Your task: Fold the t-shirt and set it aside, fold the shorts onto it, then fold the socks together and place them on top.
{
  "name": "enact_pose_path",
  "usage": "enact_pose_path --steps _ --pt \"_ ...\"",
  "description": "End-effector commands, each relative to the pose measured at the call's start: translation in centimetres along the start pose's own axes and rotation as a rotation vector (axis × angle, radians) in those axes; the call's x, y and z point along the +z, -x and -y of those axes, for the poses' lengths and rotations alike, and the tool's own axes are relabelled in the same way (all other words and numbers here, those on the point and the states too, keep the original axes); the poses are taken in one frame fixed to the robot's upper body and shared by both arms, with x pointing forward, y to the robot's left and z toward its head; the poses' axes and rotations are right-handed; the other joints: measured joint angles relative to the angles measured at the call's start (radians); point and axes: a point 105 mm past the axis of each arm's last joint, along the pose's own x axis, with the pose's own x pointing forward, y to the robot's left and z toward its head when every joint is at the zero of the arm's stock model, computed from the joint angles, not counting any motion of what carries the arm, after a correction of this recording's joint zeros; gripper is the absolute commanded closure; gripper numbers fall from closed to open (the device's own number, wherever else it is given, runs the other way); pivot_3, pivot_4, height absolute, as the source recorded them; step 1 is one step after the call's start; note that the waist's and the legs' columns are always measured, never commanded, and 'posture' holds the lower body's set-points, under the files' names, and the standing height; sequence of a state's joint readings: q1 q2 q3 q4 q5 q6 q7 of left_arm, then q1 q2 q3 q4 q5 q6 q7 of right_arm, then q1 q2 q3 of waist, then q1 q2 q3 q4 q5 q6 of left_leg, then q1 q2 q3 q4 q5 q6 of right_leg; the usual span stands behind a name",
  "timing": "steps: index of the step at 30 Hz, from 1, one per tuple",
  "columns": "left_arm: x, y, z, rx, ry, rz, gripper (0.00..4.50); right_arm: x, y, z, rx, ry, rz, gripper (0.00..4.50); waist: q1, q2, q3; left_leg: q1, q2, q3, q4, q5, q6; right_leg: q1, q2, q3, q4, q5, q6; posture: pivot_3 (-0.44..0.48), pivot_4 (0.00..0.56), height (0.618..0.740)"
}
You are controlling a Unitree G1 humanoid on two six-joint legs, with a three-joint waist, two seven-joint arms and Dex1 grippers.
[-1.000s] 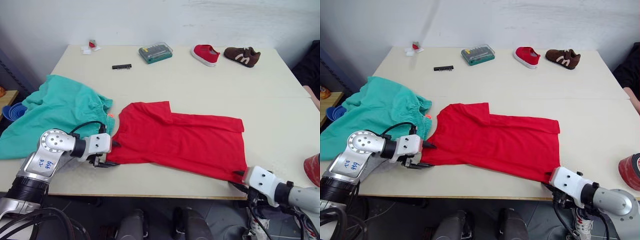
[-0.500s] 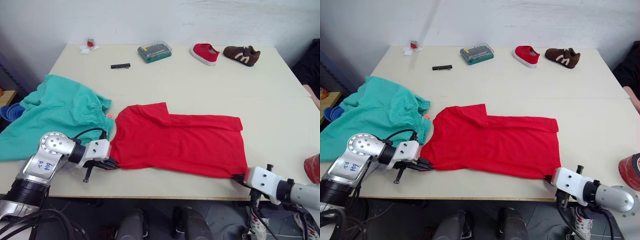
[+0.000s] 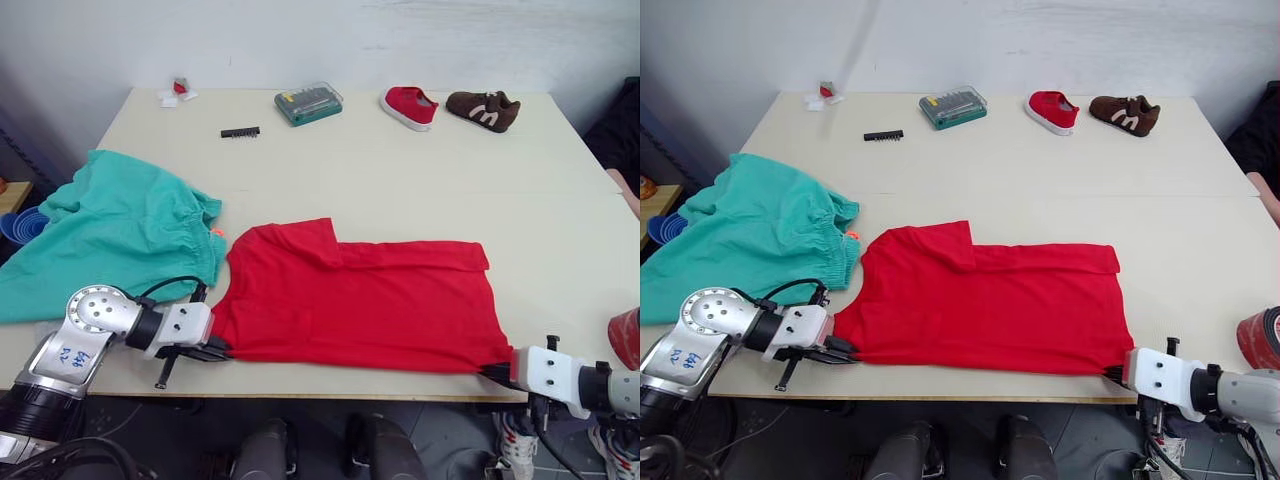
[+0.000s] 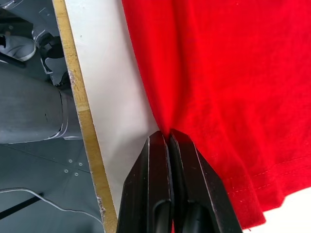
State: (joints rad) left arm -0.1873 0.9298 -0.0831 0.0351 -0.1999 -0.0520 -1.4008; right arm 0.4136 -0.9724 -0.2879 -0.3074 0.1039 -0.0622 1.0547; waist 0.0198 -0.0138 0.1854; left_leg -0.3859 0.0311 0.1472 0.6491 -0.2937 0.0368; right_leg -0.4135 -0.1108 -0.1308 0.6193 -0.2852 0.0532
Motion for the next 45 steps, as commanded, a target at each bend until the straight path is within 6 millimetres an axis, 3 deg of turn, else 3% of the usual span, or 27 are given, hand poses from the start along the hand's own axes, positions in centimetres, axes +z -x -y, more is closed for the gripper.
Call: enact_pose_path --steps 1,5,8,12,16,19,23,27,31,36,40,45 --pt "-1.9 0.1 1.7 -0.054 0.056 -0.043 4.49 0.1 0.2 -0.2 -0.011 0.009 -0.006 4.50 0.000 0.001 -0.001 0.000 0.000 0.000 0.000 0.000 0.000 0.000 0.000 0.000 0.000 0.000 0.000 0.000 0.150 0.740" --pt "-2.5 0.3 2.4 -0.075 0.133 0.018 4.49 0.1 0.5 -1.2 0.019 -0.020 -0.004 4.50 -0.001 0.002 -0.001 0.001 0.000 0.000 -0.002 -0.001 -0.002 0.000 0.000 -0.001 0.000 -0.001 -0.001 0.000 0.150 0.740" --pt "-2.7 0.4 2.1 -0.046 0.179 0.060 4.50 0.2 0.1 -1.3 -0.012 -0.051 0.009 3.85 -0.005 0.002 -0.001 0.001 0.001 0.000 -0.002 -0.001 -0.002 0.000 0.000 -0.001 0.001 -0.003 -0.001 0.000 0.150 0.740" --pt "-3.7 1.1 1.7 -0.004 0.225 0.060 4.50 0.9 0.1 -1.7 -0.034 -0.080 0.044 2.50 -0.006 0.003 -0.002 0.002 0.001 0.000 -0.001 -0.001 -0.002 0.000 0.001 -0.001 0.001 -0.003 -0.001 0.000 0.150 0.740" --pt "-4.1 1.7 2.5 -0.038 0.252 0.050 3.48 2.5 1.1 -1.4 -0.059 -0.161 0.123 1.09 -0.010 0.007 -0.004 0.003 0.001 -0.001 -0.002 0.000 -0.003 0.001 0.001 -0.001 0.003 -0.003 -0.003 0.000 0.150 0.740" --pt "-2.7 2.8 2.6 -0.066 0.312 0.126 2.57 5.2 2.2 0.0 -0.081 -0.310 0.267 0.02 -0.020 0.009 -0.005 0.003 0.001 -0.001 -0.001 0.000 -0.003 0.001 0.001 0.000 0.004 -0.003 -0.003 0.000 0.150 0.740" --pt "-0.5 4.2 1.3 -0.064 0.375 0.225 1.38 7.3 2.7 1.8 -0.107 -0.397 0.372 0.00 -0.021 0.007 -0.003 0.003 0.002 -0.002 -0.001 0.001 -0.003 0.001 0.001 0.000 0.003 -0.004 -0.004 0.000 0.150 0.740" --pt "3.1 5.1 -3.8 0.027 0.360 0.323 0.06 10.2 1.5 3.6 -0.115 -0.450 0.498 0.00 -0.004 0.003 -0.001 -0.001 0.001 -0.003 0.000 0.003 -0.003 -0.001 0.000 -0.001 0.001 -0.004 -0.005 0.000 0.150 0.740" --pt "8.0 3.8 -8.9 0.050 0.329 0.348 0.02 11.6 0.6 3.8 -0.078 -0.429 0.509 0.00 0.013 0.003 -0.001 -0.005 -0.002 -0.003 0.000 0.005 -0.001 -0.003 -0.002 -0.002 0.001 0.000 0.000 0.000 0.150 0.740" --pt "10.7 1.6 -13.7 0.099 0.339 0.332 0.02 12.8 -1.4 4.8 -0.075 -0.372 0.509 0.00 -0.003 -0.001 0.001 -0.008 -0.003 0.003 0.004 0.005 0.004 -0.003 0.000 -0.001 0.001 -0.001 0.005 0.000 0.150 0.740" --pt "11.6 0.2 -17.7 0.222 0.407 0.325 0.02 13.5 -3.0 5.5 -0.098 -0.342 0.508 0.00 -0.005 -0.007 0.005 -0.019 -0.001 0.002 0.012 0.005 0.004 -0.011 0.003 -0.002 0.003 0.000 0.007 0.000 0.150 0.740" --pt "10.6 -1.3 -20.3 0.367 0.406 0.194 0.02 14.1 -3.8 5.5 -0.117 -0.332 0.516 0.00 -0.005 -0.010 0.006 -0.023 -0.001 0.003 0.016 0.005 0.005 -0.015 0.002 -0.001 0.007 0.000 0.007 0.000 0.150 0.740"
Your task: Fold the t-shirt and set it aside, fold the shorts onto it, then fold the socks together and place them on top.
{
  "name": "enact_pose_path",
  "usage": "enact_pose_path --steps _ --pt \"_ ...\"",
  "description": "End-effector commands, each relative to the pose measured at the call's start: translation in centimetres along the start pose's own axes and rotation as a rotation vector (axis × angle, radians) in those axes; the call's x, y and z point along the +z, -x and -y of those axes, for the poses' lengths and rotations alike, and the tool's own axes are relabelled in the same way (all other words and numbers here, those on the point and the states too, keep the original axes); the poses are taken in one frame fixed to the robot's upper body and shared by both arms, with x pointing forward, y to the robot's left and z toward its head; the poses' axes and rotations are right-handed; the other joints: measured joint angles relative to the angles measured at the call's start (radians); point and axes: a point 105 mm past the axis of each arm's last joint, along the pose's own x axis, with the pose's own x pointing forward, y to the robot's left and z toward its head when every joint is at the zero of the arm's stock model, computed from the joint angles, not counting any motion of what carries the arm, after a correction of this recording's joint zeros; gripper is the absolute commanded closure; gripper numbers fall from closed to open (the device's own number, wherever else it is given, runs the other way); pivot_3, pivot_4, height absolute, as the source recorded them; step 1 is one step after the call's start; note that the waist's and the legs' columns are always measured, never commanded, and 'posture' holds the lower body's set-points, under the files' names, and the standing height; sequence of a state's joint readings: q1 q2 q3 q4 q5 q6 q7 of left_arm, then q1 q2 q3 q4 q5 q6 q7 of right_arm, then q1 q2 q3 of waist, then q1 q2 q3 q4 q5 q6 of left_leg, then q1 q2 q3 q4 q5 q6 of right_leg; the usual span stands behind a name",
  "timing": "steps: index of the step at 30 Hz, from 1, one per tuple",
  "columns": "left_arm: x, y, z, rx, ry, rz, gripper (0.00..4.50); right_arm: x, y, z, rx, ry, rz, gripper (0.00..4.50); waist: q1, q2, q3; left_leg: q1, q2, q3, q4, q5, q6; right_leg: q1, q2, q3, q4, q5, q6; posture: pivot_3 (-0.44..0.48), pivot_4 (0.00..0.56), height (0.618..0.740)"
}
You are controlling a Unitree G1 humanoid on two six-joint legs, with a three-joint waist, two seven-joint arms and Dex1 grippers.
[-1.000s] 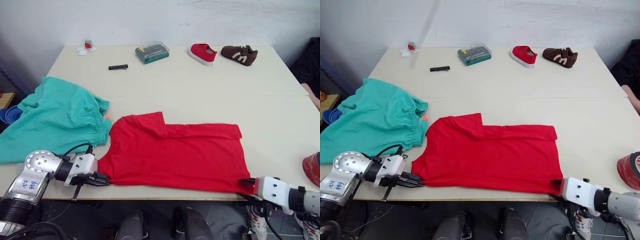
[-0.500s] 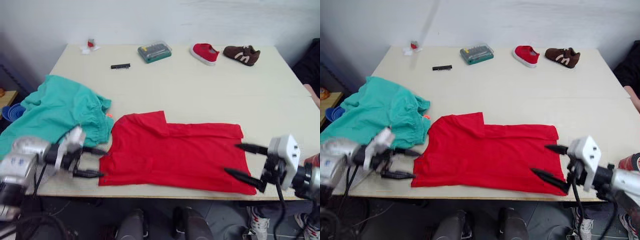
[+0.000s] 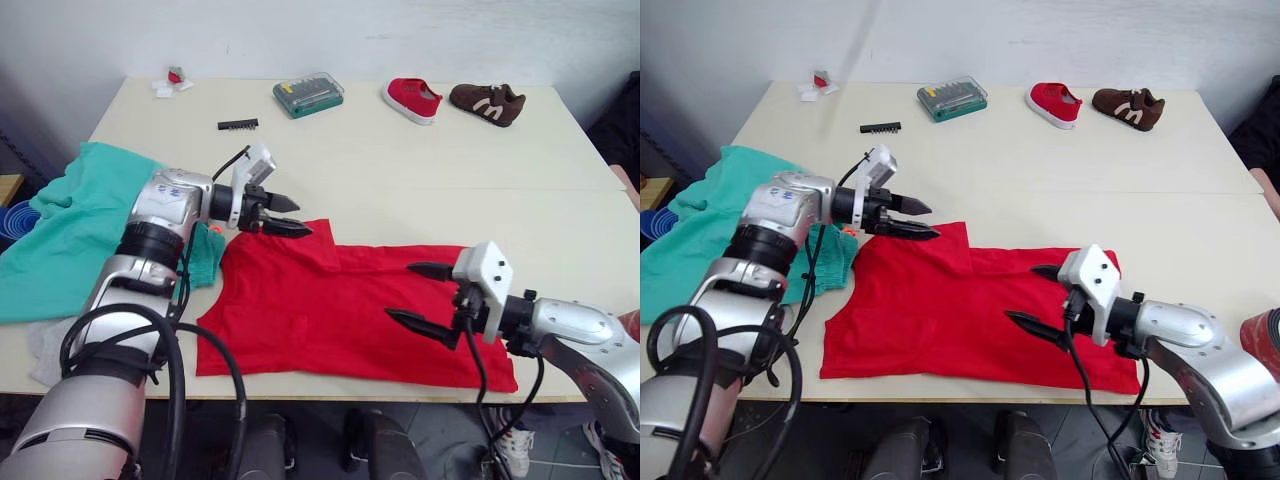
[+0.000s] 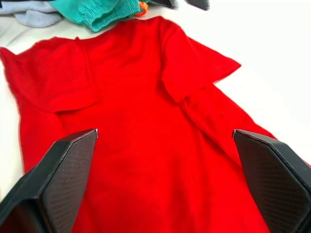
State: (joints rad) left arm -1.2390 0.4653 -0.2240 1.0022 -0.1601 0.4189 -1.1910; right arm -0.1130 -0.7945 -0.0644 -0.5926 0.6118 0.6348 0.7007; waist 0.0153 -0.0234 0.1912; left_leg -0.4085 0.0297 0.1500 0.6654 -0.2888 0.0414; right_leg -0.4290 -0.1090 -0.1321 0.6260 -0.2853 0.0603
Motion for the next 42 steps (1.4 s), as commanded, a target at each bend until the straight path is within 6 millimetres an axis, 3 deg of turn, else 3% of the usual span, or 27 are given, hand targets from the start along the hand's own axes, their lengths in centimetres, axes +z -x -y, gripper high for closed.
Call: enact_pose_path --steps 1,11,15,26,36,42 --pt "-0.4 -0.2 -1.9 0.154 -0.052 -0.072 0.02 0.7 -0.2 -0.3 -0.016 0.032 0.024 0.00 -0.001 0.000 0.000 0.000 0.000 0.000 0.000 0.000 0.000 0.000 0.000 0.000 0.000 0.000 0.000 0.000 0.150 0.740" --pt "-2.6 -1.1 -3.8 0.333 -0.009 -0.145 0.02 0.6 0.0 -0.9 -0.054 0.038 0.038 0.00 0.002 -0.001 0.001 0.000 0.000 -0.001 0.001 0.000 0.001 0.000 -0.002 0.000 0.002 0.000 0.000 0.000 0.150 0.740" --pt "-3.4 -2.0 -3.2 0.289 0.012 -0.159 0.88 0.8 0.3 -0.9 -0.064 0.046 0.036 0.00 0.006 -0.001 0.001 0.001 0.000 -0.001 0.002 0.000 0.001 0.001 -0.002 0.000 0.003 0.001 0.001 0.000 0.150 0.740" --pt "-3.4 -2.2 -2.6 0.226 -0.006 -0.122 4.36 0.0 0.7 -0.7 -0.090 0.041 0.014 0.00 0.006 -0.001 0.001 0.001 -0.001 -0.001 0.002 0.000 0.001 0.001 -0.002 0.000 0.003 0.002 0.000 0.000 0.150 0.740" --pt "-0.8 -0.1 -0.3 -0.030 -0.201 0.042 4.47 -0.8 0.4 -0.6 -0.092 0.033 -0.006 0.00 0.000 -0.001 0.001 0.001 0.000 0.000 0.003 0.000 0.001 0.001 -0.002 0.000 0.004 0.002 0.001 0.000 0.150 0.740" --pt "-4.2 2.2 1.6 -0.238 -0.371 -0.073 4.47 -1.1 0.3 -0.4 -0.098 0.035 -0.019 0.00 -0.015 -0.001 0.001 0.001 0.000 0.000 0.003 0.000 0.001 0.001 -0.002 0.000 0.004 0.002 0.000 0.000 0.150 0.740"
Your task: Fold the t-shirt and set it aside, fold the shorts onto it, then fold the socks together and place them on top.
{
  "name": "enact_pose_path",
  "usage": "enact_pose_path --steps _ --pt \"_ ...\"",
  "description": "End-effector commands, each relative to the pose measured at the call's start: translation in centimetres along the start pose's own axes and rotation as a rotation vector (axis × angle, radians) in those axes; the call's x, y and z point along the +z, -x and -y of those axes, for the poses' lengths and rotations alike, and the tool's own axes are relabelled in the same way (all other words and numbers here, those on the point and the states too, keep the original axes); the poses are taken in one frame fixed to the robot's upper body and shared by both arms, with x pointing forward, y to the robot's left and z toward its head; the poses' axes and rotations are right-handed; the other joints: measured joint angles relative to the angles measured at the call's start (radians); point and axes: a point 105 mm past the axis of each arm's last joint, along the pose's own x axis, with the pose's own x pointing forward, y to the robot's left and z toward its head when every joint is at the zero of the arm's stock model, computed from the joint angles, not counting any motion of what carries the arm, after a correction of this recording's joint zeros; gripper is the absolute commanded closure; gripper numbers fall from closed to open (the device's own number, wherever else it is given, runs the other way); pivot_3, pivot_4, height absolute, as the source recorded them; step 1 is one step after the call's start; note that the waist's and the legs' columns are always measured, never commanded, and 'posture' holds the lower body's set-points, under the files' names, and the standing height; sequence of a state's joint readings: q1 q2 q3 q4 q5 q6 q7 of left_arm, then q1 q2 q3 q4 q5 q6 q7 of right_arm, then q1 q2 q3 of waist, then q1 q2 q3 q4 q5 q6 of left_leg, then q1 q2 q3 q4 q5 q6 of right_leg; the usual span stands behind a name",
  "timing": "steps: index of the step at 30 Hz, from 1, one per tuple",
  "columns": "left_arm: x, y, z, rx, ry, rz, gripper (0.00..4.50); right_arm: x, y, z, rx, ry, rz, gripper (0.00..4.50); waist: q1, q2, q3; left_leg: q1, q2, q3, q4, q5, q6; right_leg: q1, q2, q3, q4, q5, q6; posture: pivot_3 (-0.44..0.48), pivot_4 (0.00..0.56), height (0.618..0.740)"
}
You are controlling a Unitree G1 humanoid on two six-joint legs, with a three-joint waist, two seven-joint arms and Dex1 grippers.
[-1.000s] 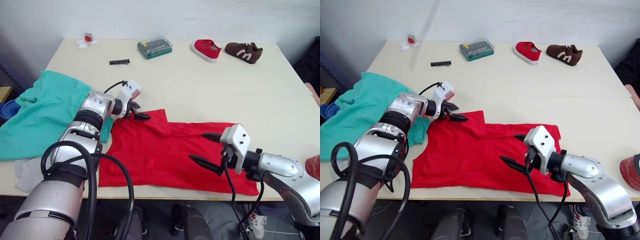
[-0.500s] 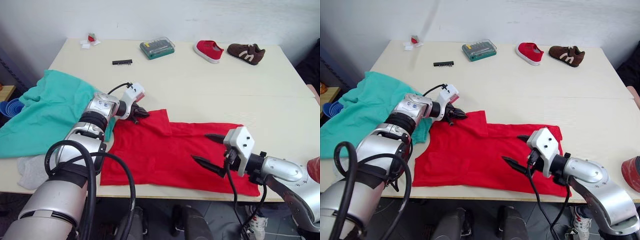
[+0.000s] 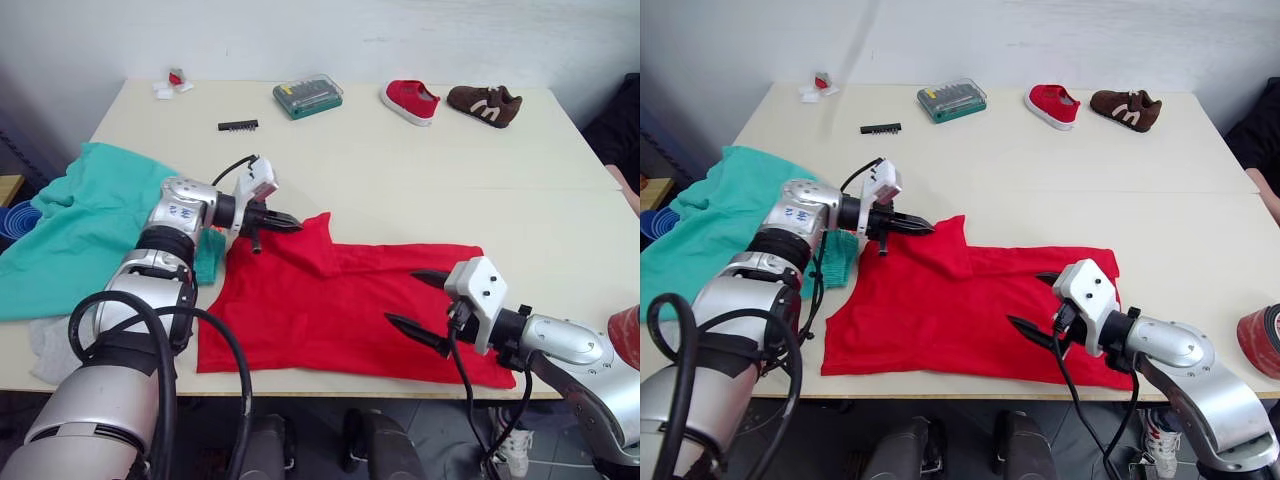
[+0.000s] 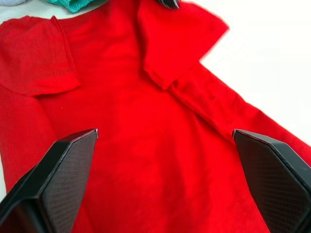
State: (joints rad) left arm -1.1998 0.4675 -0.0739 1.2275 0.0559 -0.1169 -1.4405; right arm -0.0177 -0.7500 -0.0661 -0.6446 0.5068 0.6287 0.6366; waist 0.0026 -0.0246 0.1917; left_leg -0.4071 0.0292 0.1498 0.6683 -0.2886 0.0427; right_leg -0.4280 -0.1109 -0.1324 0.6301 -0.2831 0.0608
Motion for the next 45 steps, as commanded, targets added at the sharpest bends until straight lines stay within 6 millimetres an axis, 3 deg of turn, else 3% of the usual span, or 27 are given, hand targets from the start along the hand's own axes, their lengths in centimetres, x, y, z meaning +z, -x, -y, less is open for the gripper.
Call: enact_pose_path --steps 1,4,9,18,21,27,28,33,40,45 --pt "-0.8 0.6 1.3 -0.088 -0.115 -0.044 4.47 0.5 0.0 0.0 0.000 0.027 0.023 0.00 -0.003 0.000 0.000 0.000 0.000 0.000 0.000 0.000 0.000 0.000 0.000 0.000 0.000 0.000 0.000 0.000 0.150 0.740" --pt "-2.4 0.6 2.1 -0.103 -0.234 -0.094 4.47 0.1 -0.2 0.3 0.001 0.027 0.011 0.00 -0.004 0.000 0.000 0.000 0.000 0.000 0.002 0.000 0.000 0.000 -0.001 0.001 0.002 0.000 0.000 0.000 0.150 0.740" --pt "-3.5 0.5 2.6 -0.112 -0.322 -0.135 4.47 0.0 -0.4 0.6 0.008 0.035 0.004 0.00 -0.004 0.000 0.000 0.000 0.000 0.000 0.007 -0.001 0.002 0.000 -0.002 0.001 0.006 0.000 0.000 0.000 0.150 0.740" --pt "-2.6 1.5 2.2 -0.092 -0.293 -0.090 4.47 -0.1 -1.0 1.3 0.012 0.056 -0.005 0.00 -0.005 0.000 0.000 -0.001 0.000 -0.001 0.010 -0.005 0.008 0.000 -0.002 0.000 0.007 0.000 0.000 0.000 0.150 0.740" --pt "-2.3 2.0 2.0 -0.109 -0.203 -0.102 3.81 0.1 -1.2 1.4 0.012 0.064 -0.001 0.00 -0.004 0.000 0.000 -0.001 0.000 0.000 0.011 -0.005 0.008 0.000 -0.002 0.000 0.007 0.000 0.000 0.000 0.150 0.740" --pt "0.0 2.6 2.0 -0.112 -0.175 -0.051 2.02 1.0 -1.1 0.7 0.045 0.080 0.024 0.00 -0.005 0.000 0.000 -0.002 0.001 -0.001 0.012 -0.005 0.008 0.000 -0.002 0.000 0.008 0.000 0.000 0.000 0.150 0.740" --pt "0.5 2.4 2.5 -0.127 -0.188 -0.031 1.76 1.2 -1.1 0.4 0.054 0.084 0.029 0.00 -0.005 0.000 0.000 -0.002 0.001 -0.001 0.012 -0.004 0.006 0.000 -0.002 0.000 0.007 0.000 0.000 0.000 0.150 0.740" --pt "0.3 -0.3 4.8 -0.095 -0.310 -0.072 1.76 1.8 -1.1 0.3 0.043 0.077 0.050 0.00 -0.007 0.000 0.000 0.000 0.001 -0.001 0.012 -0.003 0.004 0.001 -0.002 0.002 0.008 0.000 0.000 0.000 0.150 0.740" --pt "0.5 -3.1 4.4 0.020 -0.326 -0.081 1.76 1.6 -1.2 0.2 0.045 0.069 0.048 0.00 0.000 0.000 0.000 0.000 0.001 -0.002 0.013 -0.004 0.007 0.002 -0.002 0.002 0.008 0.000 0.000 0.000 0.150 0.740" --pt "1.3 -4.0 3.9 0.087 -0.328 -0.046 1.76 1.4 -1.4 -0.1 0.047 0.062 0.049 0.00 0.000 0.000 0.000 -0.001 0.001 -0.002 0.013 -0.003 0.005 0.002 -0.002 0.002 0.008 0.000 0.000 0.000 0.150 0.740"
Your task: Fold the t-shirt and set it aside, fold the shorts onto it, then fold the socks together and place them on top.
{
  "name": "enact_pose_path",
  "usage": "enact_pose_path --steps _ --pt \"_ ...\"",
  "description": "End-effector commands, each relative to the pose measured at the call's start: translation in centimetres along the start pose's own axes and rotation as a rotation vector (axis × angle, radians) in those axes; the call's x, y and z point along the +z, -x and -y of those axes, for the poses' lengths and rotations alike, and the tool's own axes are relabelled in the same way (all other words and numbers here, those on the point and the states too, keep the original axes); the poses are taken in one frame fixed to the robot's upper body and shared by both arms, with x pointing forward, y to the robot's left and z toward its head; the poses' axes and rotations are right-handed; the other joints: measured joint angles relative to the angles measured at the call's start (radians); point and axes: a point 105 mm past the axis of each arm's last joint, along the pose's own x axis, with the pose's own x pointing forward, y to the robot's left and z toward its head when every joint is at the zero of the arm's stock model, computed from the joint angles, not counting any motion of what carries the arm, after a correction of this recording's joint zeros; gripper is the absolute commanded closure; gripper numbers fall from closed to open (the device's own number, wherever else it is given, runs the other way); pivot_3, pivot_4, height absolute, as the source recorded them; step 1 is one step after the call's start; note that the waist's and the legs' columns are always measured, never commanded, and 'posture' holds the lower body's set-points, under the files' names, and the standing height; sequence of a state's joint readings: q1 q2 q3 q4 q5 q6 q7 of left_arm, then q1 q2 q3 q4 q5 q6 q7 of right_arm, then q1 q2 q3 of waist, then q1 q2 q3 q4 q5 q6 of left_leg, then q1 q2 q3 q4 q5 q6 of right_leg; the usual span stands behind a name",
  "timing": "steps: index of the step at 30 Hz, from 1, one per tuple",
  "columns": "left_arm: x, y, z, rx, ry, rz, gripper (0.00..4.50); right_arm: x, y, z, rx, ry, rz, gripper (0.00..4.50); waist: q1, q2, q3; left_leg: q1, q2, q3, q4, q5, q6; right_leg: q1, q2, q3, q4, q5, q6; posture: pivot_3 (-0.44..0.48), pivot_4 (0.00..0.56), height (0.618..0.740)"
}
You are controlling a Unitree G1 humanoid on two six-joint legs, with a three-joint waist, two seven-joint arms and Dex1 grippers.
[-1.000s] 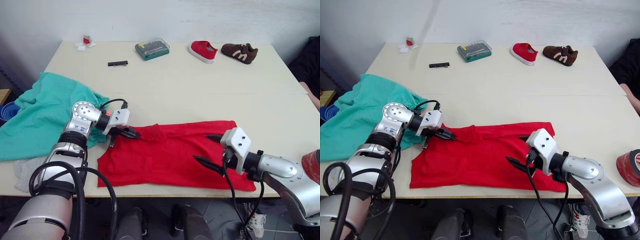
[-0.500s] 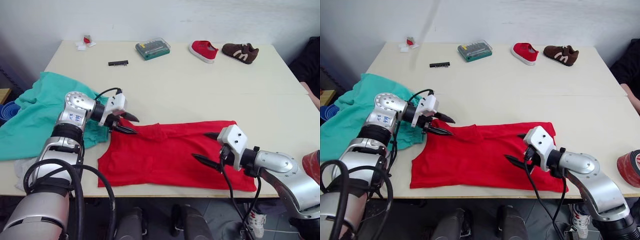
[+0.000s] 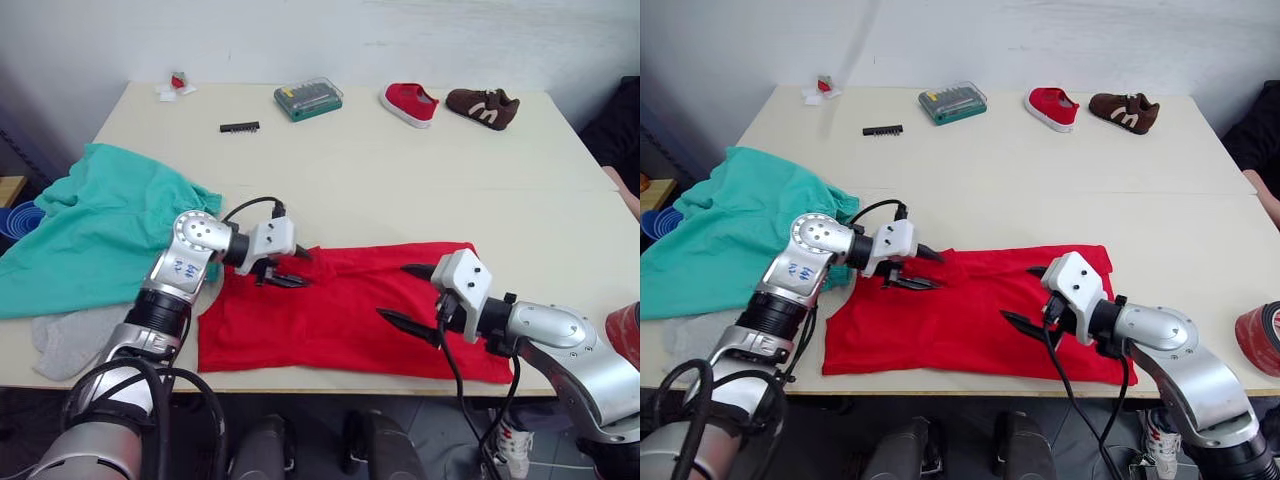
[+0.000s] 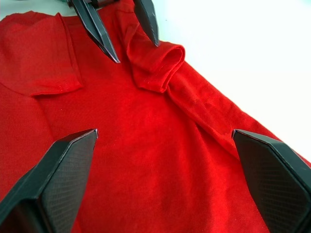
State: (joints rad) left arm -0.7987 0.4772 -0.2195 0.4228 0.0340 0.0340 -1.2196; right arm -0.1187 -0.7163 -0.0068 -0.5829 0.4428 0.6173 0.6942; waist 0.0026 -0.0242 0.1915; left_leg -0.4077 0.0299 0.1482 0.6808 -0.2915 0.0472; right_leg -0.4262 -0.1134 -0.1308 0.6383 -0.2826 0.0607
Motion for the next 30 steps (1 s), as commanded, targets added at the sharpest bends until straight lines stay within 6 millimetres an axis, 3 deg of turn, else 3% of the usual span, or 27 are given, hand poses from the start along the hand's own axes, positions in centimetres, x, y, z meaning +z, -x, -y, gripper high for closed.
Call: enact_pose_path --steps 1,2,5,12,20,23,30 --pt "1.4 0.0 -0.7 0.042 -0.046 0.022 1.76 0.8 0.0 -0.4 0.000 0.019 0.032 0.00 -0.001 0.000 0.000 0.000 0.000 0.000 0.000 0.000 0.000 0.000 0.000 0.000 0.000 0.000 0.000 0.000 0.150 0.740" --pt "1.5 -0.1 -0.6 0.039 -0.039 0.026 1.76 0.7 -0.1 -0.4 0.001 0.018 0.031 0.00 -0.002 0.000 0.000 0.000 0.000 0.000 0.000 0.000 0.000 0.000 0.000 0.000 0.000 0.000 0.000 0.000 0.150 0.740" --pt "1.6 -0.4 -0.4 0.035 -0.026 0.037 2.31 0.6 -0.1 -0.5 -0.002 0.013 0.032 0.00 -0.002 0.000 0.000 0.000 0.000 0.000 0.000 0.000 0.000 0.000 0.000 0.000 0.000 0.000 0.000 0.000 0.150 0.740" --pt "0.6 -1.4 0.6 -0.017 -0.017 -0.012 4.48 0.5 -0.2 -0.5 -0.005 0.007 0.033 0.00 -0.002 0.000 0.000 0.000 0.000 0.000 0.000 0.000 0.000 0.000 0.000 0.000 0.000 0.000 0.000 0.000 0.150 0.740" --pt "0.8 -1.8 0.4 -0.015 -0.036 -0.026 4.48 0.5 -0.4 -0.5 -0.012 0.000 0.036 0.00 -0.001 0.000 0.000 0.000 0.000 0.000 0.000 0.000 0.000 0.000 0.000 0.000 0.000 0.000 0.000 0.000 0.150 0.740" --pt "1.0 -1.7 0.3 -0.009 -0.025 -0.014 3.88 0.4 -0.4 -0.5 -0.015 -0.001 0.035 0.00 -0.001 0.000 0.000 0.000 0.000 0.000 0.000 0.000 0.000 0.000 0.000 0.000 0.000 0.000 0.000 0.000 0.150 0.740" --pt "1.1 -1.1 0.3 0.006 -0.064 -0.044 1.68 0.3 -0.5 -0.6 -0.017 -0.004 0.037 0.00 -0.002 0.000 0.000 0.000 0.000 0.000 0.000 0.000 0.000 0.000 0.000 0.000 0.000 0.000 0.000 0.000 0.150 0.740"
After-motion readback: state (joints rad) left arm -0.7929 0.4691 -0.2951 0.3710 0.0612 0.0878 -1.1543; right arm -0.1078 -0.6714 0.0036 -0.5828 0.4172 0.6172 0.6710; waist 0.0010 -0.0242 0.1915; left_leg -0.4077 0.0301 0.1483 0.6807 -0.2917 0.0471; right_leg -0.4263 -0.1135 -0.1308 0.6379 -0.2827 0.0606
